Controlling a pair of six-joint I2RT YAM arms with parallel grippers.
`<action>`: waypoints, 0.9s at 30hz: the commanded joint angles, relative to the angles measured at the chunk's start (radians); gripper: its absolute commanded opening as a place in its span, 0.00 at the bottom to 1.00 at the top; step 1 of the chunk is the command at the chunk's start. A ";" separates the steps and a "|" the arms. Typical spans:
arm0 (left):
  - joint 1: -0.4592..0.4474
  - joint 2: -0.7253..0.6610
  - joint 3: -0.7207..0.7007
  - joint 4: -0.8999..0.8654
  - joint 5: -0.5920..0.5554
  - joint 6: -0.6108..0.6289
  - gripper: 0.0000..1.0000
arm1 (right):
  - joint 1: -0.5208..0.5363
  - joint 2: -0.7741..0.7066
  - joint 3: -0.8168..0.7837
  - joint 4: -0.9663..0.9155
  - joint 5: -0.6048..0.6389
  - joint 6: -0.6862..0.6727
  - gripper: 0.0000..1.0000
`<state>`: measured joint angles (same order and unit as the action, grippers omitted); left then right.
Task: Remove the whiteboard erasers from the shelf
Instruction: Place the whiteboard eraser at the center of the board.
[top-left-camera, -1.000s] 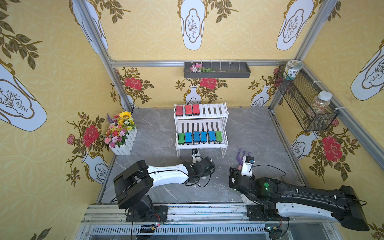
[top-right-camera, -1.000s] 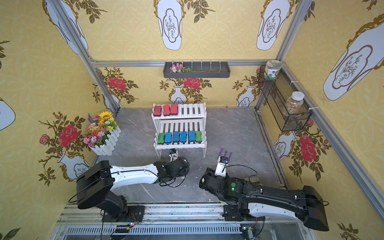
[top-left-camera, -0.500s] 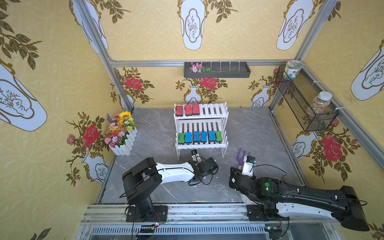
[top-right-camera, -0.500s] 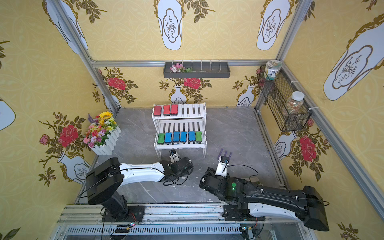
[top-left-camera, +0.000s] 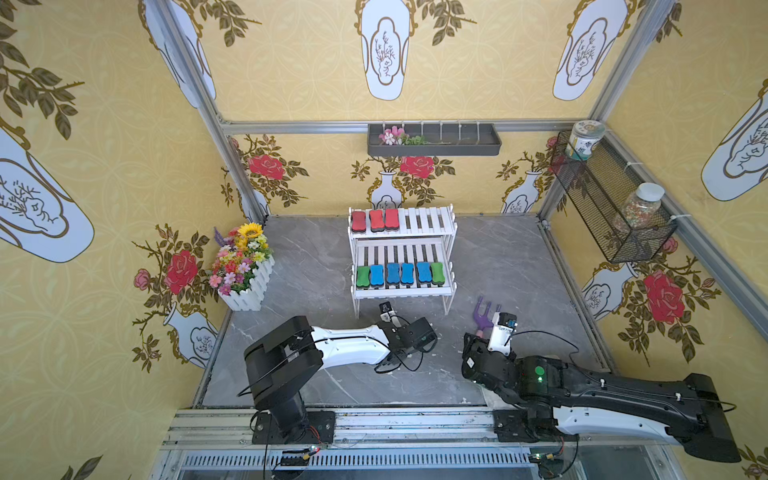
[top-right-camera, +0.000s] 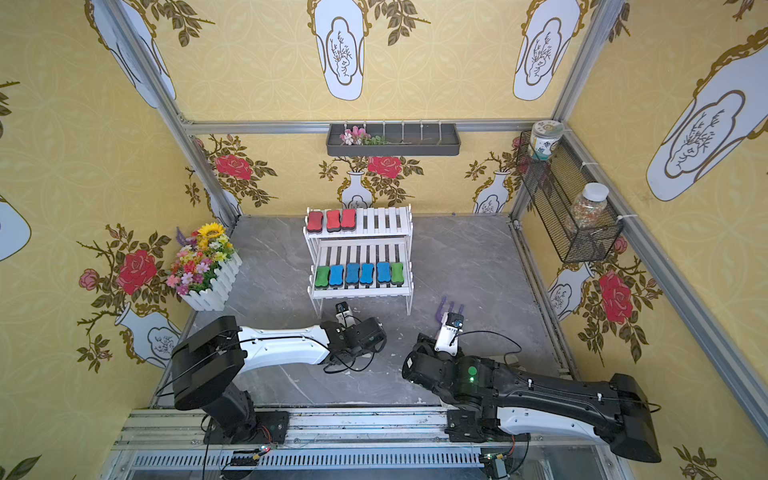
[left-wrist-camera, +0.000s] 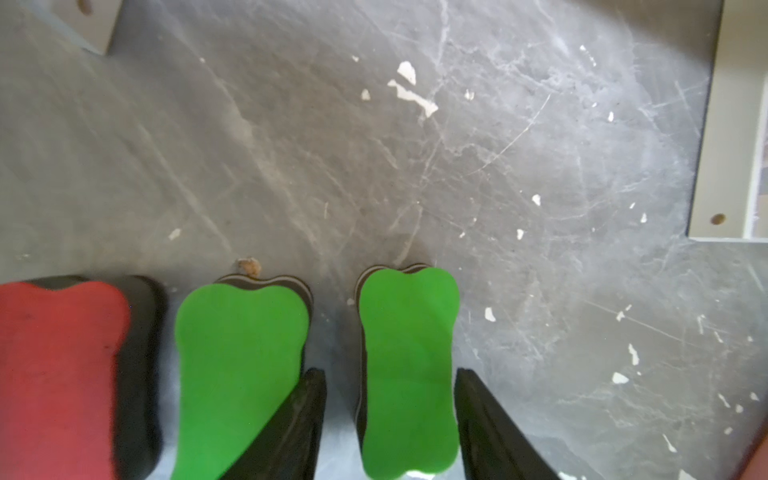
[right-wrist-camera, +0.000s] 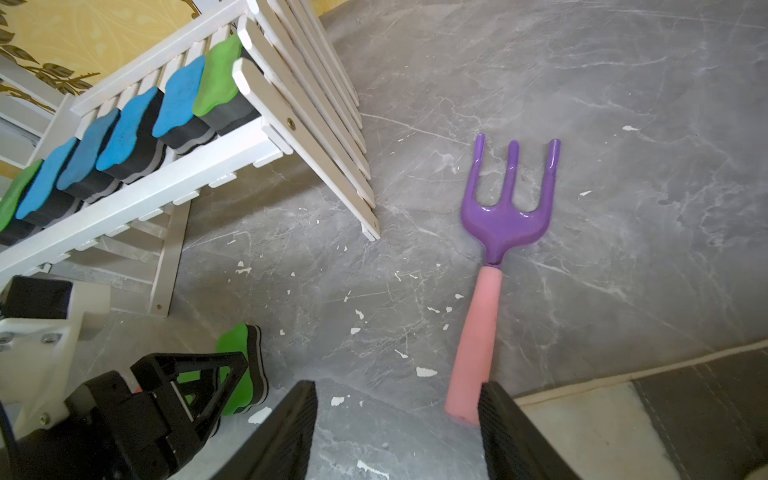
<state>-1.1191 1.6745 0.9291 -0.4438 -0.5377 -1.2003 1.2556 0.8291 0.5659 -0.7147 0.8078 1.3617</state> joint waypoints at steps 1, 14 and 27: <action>-0.013 -0.019 0.008 -0.021 -0.029 0.032 0.58 | 0.001 -0.005 0.010 -0.030 0.031 0.010 0.67; -0.064 -0.289 -0.034 -0.099 -0.031 0.074 0.74 | 0.001 0.077 0.061 0.073 -0.038 -0.157 0.67; -0.089 -0.652 -0.027 -0.173 -0.034 0.186 0.87 | -0.047 0.274 0.202 0.218 -0.227 -0.391 0.61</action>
<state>-1.2095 1.0451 0.8955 -0.5873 -0.5797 -1.0744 1.2129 1.0641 0.7830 -0.5632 0.6609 1.0122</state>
